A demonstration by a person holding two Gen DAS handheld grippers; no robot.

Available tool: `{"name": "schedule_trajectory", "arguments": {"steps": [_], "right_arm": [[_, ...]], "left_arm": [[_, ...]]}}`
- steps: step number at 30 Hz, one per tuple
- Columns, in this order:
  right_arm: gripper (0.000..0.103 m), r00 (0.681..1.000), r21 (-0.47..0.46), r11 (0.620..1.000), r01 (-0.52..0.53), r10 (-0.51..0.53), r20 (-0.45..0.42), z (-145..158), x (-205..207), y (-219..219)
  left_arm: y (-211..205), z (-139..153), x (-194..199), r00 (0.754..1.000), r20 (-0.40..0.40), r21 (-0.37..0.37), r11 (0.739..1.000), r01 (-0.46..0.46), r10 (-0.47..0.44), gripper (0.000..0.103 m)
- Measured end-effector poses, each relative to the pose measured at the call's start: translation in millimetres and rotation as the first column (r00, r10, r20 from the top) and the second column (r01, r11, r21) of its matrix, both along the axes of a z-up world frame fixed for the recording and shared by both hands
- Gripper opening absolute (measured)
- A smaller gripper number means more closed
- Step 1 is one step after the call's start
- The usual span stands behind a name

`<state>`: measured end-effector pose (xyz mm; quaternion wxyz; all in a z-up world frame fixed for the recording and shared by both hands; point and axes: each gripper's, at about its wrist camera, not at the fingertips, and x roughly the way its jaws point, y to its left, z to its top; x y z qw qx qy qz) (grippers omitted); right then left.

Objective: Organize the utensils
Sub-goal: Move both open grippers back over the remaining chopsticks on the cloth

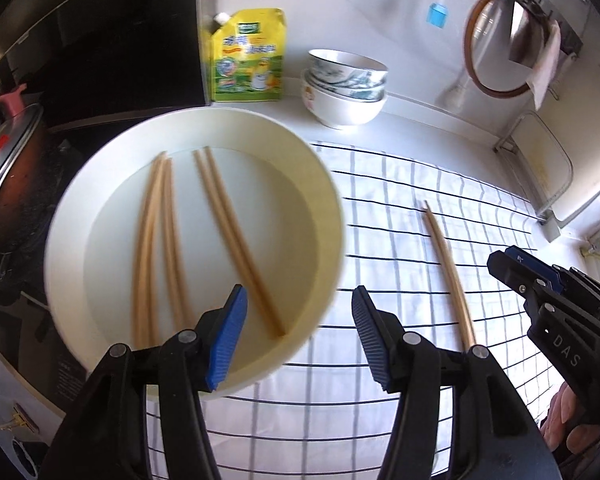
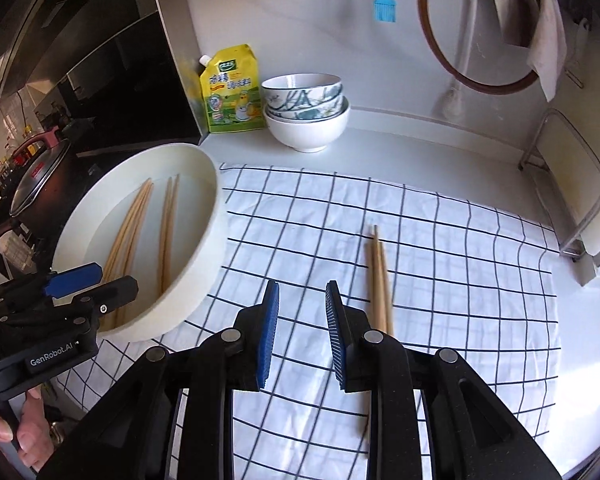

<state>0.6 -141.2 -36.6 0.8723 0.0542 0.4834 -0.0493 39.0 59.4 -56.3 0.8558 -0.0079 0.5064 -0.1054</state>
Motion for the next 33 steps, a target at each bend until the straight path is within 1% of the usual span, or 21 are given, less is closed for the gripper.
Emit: {"name": "schedule_trajectory", "arguments": {"steps": [5, 10, 13, 23, 33], "right_arm": [[0.025, 0.998, -0.011, 0.998, 0.055, -0.055, -0.019, -8.6, -13.1, -38.2], [0.026, 0.994, -0.013, 0.996, 0.087, -0.088, -0.066, -32.8, -22.4, -67.8], [0.027, 0.992, -0.008, 0.996, 0.083, -0.084, -0.092, -47.9, -26.7, -76.9], [0.029, 0.989, 0.039, 0.998, 0.041, -0.035, -0.147, -85.8, -26.9, -83.6], [0.029, 0.988, 0.062, 0.998, 0.009, 0.001, -0.154, -99.9, -20.7, -82.5]], "left_arm": [[-37.6, -3.0, -4.3, 0.999, -0.005, -0.013, 0.998, 0.054, -0.054, 0.054], [-68.0, -11.1, -7.7, 0.996, -0.003, -0.015, 0.996, 0.091, -0.091, 0.058], [-81.6, -20.8, -7.1, 0.994, -0.026, -0.016, 0.994, 0.108, -0.108, 0.058], [-102.1, -47.8, -9.9, 0.991, -0.07, 0.011, 0.993, 0.114, -0.113, 0.058], [-105.8, -60.6, -11.1, 0.99, -0.097, 0.03, 0.994, 0.108, -0.104, 0.058]]}}
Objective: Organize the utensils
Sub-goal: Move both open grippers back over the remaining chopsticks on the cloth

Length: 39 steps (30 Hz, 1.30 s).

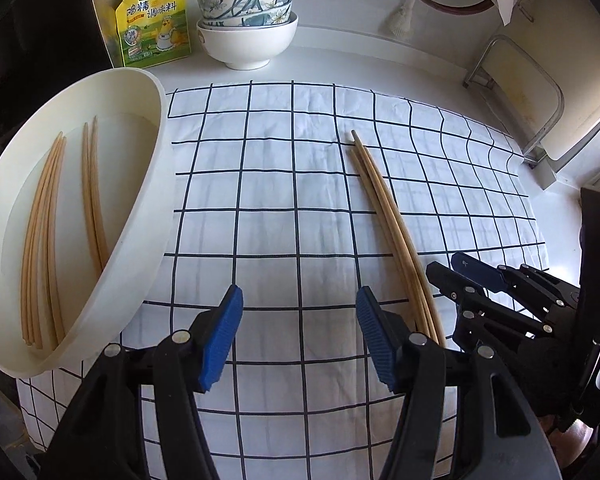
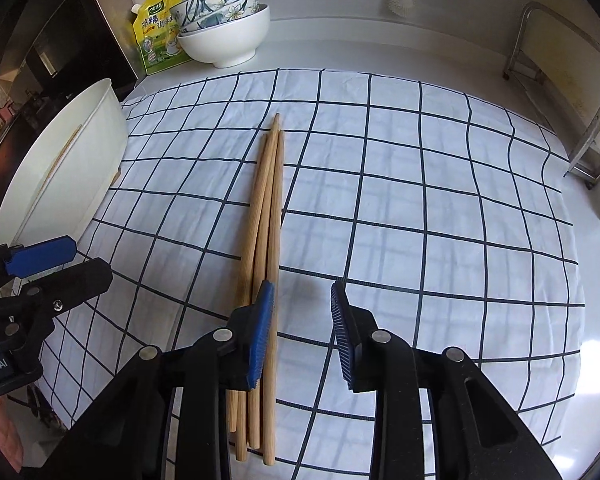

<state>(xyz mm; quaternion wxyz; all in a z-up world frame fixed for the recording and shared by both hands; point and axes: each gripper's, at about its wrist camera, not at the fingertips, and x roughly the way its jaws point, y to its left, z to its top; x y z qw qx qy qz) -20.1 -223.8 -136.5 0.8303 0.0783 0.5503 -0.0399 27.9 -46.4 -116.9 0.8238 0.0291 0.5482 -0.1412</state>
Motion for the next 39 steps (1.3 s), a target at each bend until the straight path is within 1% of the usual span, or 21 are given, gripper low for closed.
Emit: {"name": "schedule_trajectory", "arguments": {"steps": [10, 18, 27, 34, 39], "right_arm": [[0.029, 1.0, -0.003, 1.0, -0.011, 0.011, -0.003, -5.8, 2.1, -1.1], [0.029, 1.0, 0.001, 1.0, 0.016, -0.016, 0.011, -5.5, -0.4, -17.3], [0.03, 0.997, 0.008, 0.998, 0.067, -0.067, 0.023, -4.8, -11.1, -45.0], [0.032, 0.997, 0.007, 0.997, 0.078, -0.078, 0.028, -4.0, -16.4, -50.8], [0.032, 0.996, 0.014, 0.996, 0.084, -0.085, 0.031, -3.3, -19.9, -51.7]], "left_arm": [[-9.9, -5.7, 4.6, 1.0, -0.007, 0.005, 1.0, 0.002, -0.002, 0.058], [-30.6, -12.8, 8.4, 1.0, -0.003, 0.002, 1.0, 0.024, -0.024, 0.058], [-57.4, -18.8, 13.1, 0.999, -0.002, -0.026, 0.999, 0.038, -0.038, 0.058], [-72.8, -29.9, 21.6, 0.999, -0.004, -0.013, 0.999, 0.038, -0.038, 0.058], [-69.2, -37.0, 22.9, 1.0, -0.008, 0.01, 1.0, 0.022, -0.022, 0.058]]}}
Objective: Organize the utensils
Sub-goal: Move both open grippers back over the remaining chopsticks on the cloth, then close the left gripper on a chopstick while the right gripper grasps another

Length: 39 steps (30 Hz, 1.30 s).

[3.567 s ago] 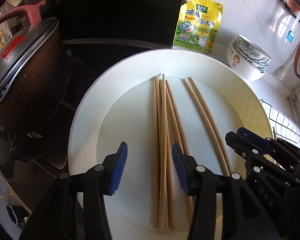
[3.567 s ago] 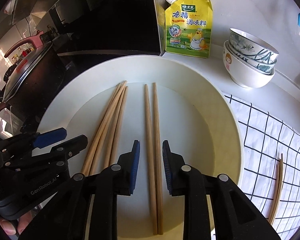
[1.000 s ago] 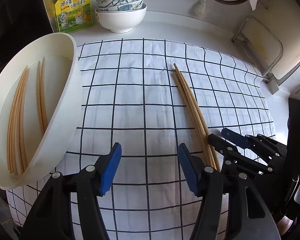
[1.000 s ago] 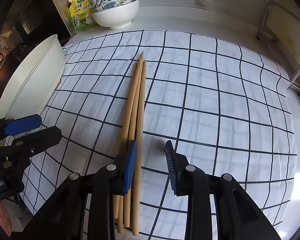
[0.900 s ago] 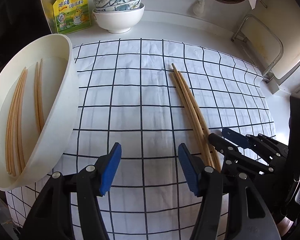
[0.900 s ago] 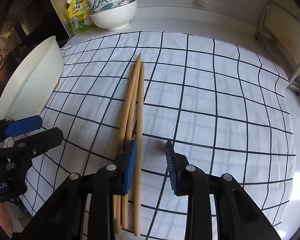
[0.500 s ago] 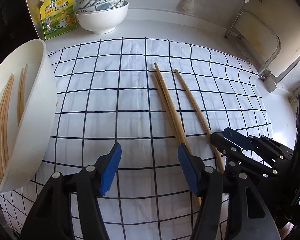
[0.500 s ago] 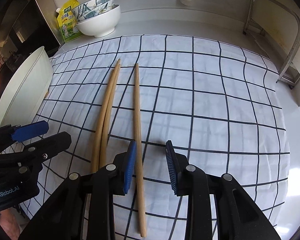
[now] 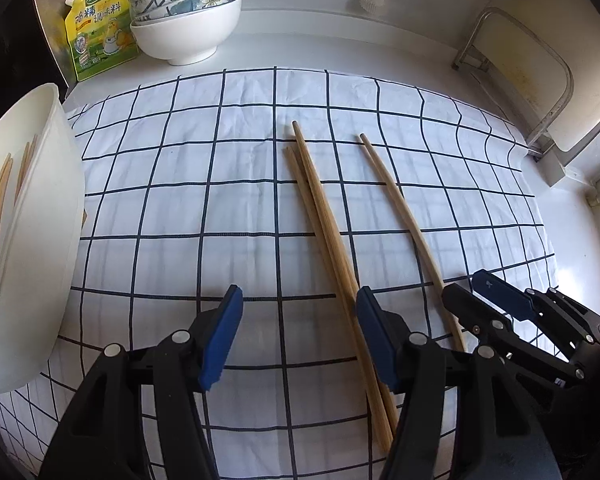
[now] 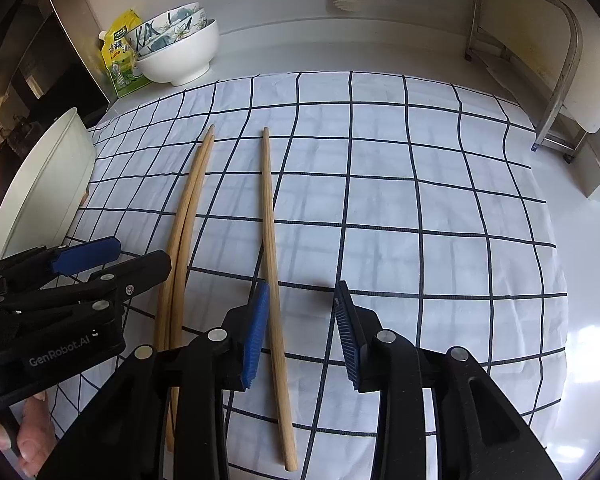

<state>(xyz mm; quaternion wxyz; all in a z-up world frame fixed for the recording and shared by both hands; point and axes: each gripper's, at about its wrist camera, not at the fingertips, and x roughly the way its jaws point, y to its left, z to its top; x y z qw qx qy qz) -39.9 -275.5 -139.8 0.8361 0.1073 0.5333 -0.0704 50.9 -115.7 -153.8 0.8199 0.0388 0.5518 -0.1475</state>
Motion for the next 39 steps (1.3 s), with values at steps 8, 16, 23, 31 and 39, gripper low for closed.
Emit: {"name": "schedule_trajectory", "arguments": {"steps": [8, 16, 23, 31, 39], "right_arm": [[0.032, 1.0, -0.002, 1.0, -0.007, 0.007, 0.005, 0.8, 2.1, 3.6], [0.032, 1.0, -0.011, 1.0, -0.028, 0.029, 0.005, -1.0, 10.4, 4.8], [0.032, 0.999, -0.037, 0.998, -0.042, 0.042, -0.001, -4.9, 18.2, 6.1], [0.032, 0.997, -0.119, 0.99, -0.079, 0.079, -0.012, -7.6, 26.4, 18.0], [0.012, 0.994, -0.131, 0.985, -0.11, 0.11, -0.011, -7.9, 26.7, 22.9]], "left_arm": [[21.4, -6.9, -4.7, 1.0, -0.009, 0.022, 0.999, -0.03, 0.03, 0.058], [39.5, -3.8, -4.0, 0.997, 0.011, 0.021, 0.997, -0.071, 0.071, 0.059], [33.6, -5.5, 0.8, 0.997, 0.029, 0.035, 0.996, -0.077, 0.076, 0.062], [24.3, -10.8, -1.0, 0.997, 0.046, 0.094, 0.993, -0.072, 0.068, 0.066], [21.9, -6.7, -4.6, 0.998, 0.053, 0.084, 0.996, -0.042, 0.037, 0.021]]}}
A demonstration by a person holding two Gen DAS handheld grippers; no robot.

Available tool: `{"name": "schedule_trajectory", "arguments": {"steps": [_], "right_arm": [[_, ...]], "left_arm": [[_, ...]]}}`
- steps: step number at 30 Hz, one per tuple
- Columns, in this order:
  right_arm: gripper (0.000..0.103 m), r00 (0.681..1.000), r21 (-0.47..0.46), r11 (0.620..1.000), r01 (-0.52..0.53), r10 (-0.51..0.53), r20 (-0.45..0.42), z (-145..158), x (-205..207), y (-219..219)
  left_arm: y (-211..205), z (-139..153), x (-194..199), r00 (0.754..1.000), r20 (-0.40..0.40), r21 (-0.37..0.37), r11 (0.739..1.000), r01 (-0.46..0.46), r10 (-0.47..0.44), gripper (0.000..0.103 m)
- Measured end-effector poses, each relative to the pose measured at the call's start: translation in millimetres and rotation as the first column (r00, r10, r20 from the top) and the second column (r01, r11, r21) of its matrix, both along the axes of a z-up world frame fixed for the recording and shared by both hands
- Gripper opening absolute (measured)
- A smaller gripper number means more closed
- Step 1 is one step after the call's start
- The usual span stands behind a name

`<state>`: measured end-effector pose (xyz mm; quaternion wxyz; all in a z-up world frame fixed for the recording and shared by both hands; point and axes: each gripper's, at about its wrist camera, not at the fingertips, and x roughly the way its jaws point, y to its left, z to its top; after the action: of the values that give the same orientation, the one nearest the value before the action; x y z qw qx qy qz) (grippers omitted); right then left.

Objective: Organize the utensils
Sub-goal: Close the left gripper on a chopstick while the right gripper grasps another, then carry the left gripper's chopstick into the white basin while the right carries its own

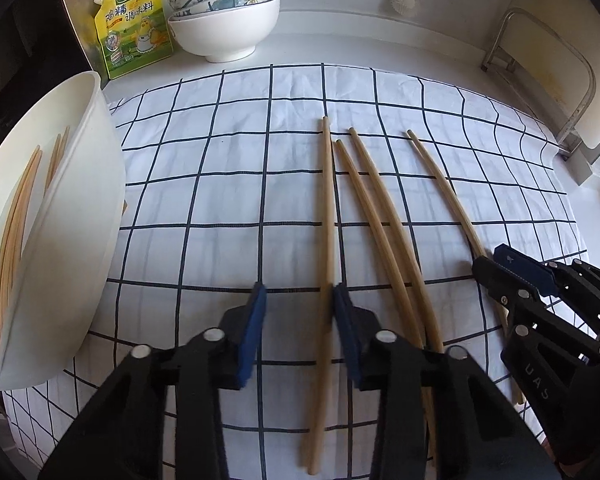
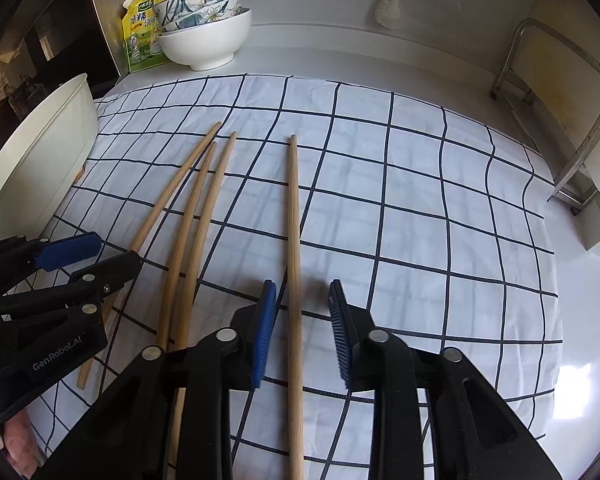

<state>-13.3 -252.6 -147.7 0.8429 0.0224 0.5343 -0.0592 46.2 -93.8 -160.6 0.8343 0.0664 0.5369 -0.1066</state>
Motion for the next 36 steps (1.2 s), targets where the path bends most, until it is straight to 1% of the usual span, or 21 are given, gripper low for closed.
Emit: {"name": "schedule_trajectory", "arguments": {"steps": [1, 3, 6, 9, 12, 15, 21, 24, 27, 30, 33, 36], "right_arm": [[0.007, 1.0, 0.004, 1.0, -0.001, 0.001, -0.002, 0.1, 0.9, 0.7], [0.007, 1.0, 0.022, 1.0, 0.003, -0.003, -0.004, 0.4, 1.3, -0.5], [0.007, 1.0, 0.051, 0.999, 0.018, -0.018, -0.006, 2.5, -0.8, -2.5], [0.007, 0.999, 0.083, 0.996, 0.039, -0.04, 0.005, 12.9, -5.3, -1.1], [0.007, 0.998, 0.097, 0.994, 0.048, -0.05, 0.024, 29.8, -8.5, 6.6], [0.007, 0.998, 0.095, 0.995, 0.034, -0.038, 0.046, 49.9, -6.5, 21.4], [0.007, 0.994, 0.125, 0.992, -0.027, 0.014, 0.107, 95.3, 11.3, 67.2], [0.007, 0.986, 0.119, 0.989, -0.088, 0.07, 0.153, 115.9, 28.9, 98.7], [0.007, 0.976, 0.125, 0.981, -0.147, 0.123, 0.18, 129.2, 52.8, 128.5], [0.007, 0.965, 0.133, 0.971, -0.197, 0.168, 0.203, 135.7, 75.8, 157.2], [0.007, 0.955, 0.149, 0.961, -0.234, 0.199, 0.218, 134.5, 100.5, 185.7], [0.007, 0.953, 0.166, 0.953, -0.254, 0.217, 0.213, 127.6, 118.7, 210.6]], "left_arm": [[-0.1, 0.6, 0.2, 1.0, -0.006, -0.006, 1.0, 0.003, -0.003, 0.009], [1.1, 1.2, 1.9, 1.0, -0.022, -0.02, 1.0, 0.009, -0.009, 0.007], [6.4, 3.1, 3.1, 0.999, -0.041, -0.039, 0.999, 0.01, -0.011, 0.007], [14.1, 12.7, 1.1, 0.999, -0.039, -0.059, 0.998, 0.009, -0.012, 0.007], [23.0, 28.9, -0.6, 1.0, -0.02, -0.068, 0.998, 0.013, -0.014, 0.007], [39.8, 51.4, 0.1, 1.0, 0.015, -0.083, 0.997, 0.006, -0.004, 0.007], [90.4, 92.8, -0.5, 0.995, 0.076, -0.117, 0.992, -0.05, 0.059, 0.007], [122.2, 108.6, 3.9, 0.99, 0.096, -0.112, 0.99, -0.088, 0.099, 0.007], [153.8, 118.9, 11.4, 0.984, 0.111, -0.1, 0.987, -0.129, 0.139, 0.007], [187.7, 129.9, 21.3, 0.974, 0.138, -0.083, 0.982, -0.169, 0.18, 0.007], [217.3, 136.7, 30.6, 0.963, 0.165, -0.068, 0.976, -0.205, 0.214, 0.007], [241.3, 134.4, 40.3, 0.956, 0.172, -0.053, 0.971, -0.232, 0.238, 0.007]]}}
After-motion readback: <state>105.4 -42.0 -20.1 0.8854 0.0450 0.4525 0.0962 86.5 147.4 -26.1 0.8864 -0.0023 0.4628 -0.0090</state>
